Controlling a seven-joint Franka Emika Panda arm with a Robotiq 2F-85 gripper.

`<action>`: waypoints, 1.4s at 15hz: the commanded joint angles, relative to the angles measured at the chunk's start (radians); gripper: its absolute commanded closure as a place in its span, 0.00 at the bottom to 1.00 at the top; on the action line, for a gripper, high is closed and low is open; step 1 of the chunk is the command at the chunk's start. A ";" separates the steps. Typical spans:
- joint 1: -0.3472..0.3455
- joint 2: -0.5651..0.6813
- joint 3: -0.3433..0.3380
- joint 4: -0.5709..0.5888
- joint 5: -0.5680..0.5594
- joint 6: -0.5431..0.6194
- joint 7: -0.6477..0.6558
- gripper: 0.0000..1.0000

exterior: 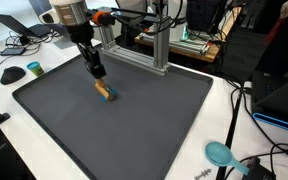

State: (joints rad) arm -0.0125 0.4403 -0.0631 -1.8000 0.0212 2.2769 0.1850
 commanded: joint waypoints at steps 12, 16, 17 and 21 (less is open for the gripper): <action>-0.014 0.089 0.020 0.016 0.039 0.123 -0.020 0.78; -0.013 0.092 0.020 0.017 0.039 0.134 -0.019 0.78; -0.013 0.093 0.020 0.016 0.038 0.136 -0.018 0.78; -0.013 0.094 0.020 0.016 0.039 0.144 -0.019 0.78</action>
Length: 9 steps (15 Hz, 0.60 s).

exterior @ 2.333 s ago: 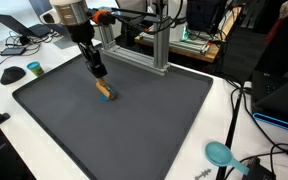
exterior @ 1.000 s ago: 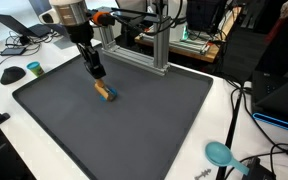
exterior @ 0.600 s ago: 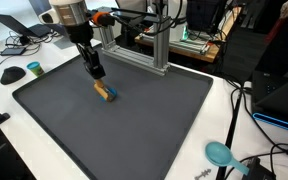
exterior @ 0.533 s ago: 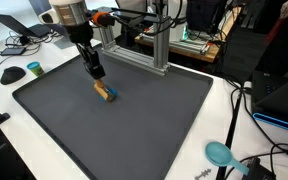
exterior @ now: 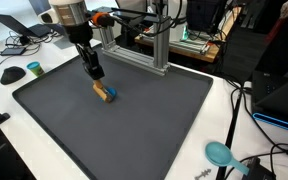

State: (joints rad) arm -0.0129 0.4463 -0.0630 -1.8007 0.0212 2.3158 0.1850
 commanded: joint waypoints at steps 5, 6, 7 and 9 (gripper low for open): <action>-0.013 0.090 0.020 0.017 0.038 0.118 -0.020 0.78; -0.013 0.091 0.020 0.017 0.038 0.124 -0.020 0.78; -0.014 0.093 0.020 0.017 0.038 0.132 -0.020 0.78; -0.015 0.101 0.021 0.019 0.039 0.163 -0.022 0.78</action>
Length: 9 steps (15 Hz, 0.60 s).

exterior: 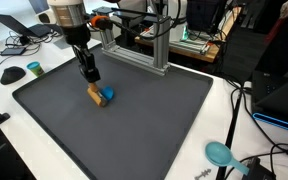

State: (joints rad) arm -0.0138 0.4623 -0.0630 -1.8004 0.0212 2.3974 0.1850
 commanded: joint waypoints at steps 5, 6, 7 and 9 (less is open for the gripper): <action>-0.026 0.077 0.029 0.039 0.064 0.116 -0.014 0.78; -0.026 0.057 0.023 0.047 0.074 0.090 0.010 0.78; -0.022 0.044 0.013 0.055 0.078 0.073 0.039 0.78; -0.027 0.010 0.008 0.072 0.123 0.018 0.099 0.78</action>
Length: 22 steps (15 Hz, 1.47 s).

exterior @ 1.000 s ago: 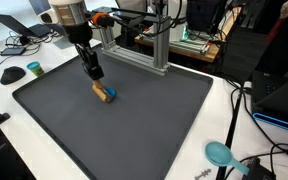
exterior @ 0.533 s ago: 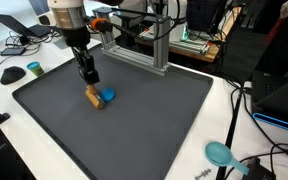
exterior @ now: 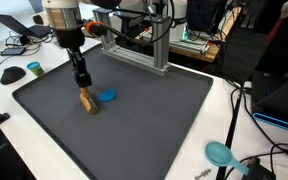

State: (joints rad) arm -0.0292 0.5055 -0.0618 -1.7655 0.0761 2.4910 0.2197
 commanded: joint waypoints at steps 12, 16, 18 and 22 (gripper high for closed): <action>0.058 -0.102 -0.086 0.108 0.059 -0.330 0.723 0.78; 0.057 -0.110 -0.093 0.062 0.056 -0.326 0.929 0.78; 0.054 -0.116 -0.092 0.038 0.064 -0.321 1.019 0.78; 0.052 -0.122 -0.081 -0.013 0.066 -0.293 1.115 0.78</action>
State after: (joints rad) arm 0.0197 0.4160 -0.1465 -1.7292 0.1364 2.1792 1.2649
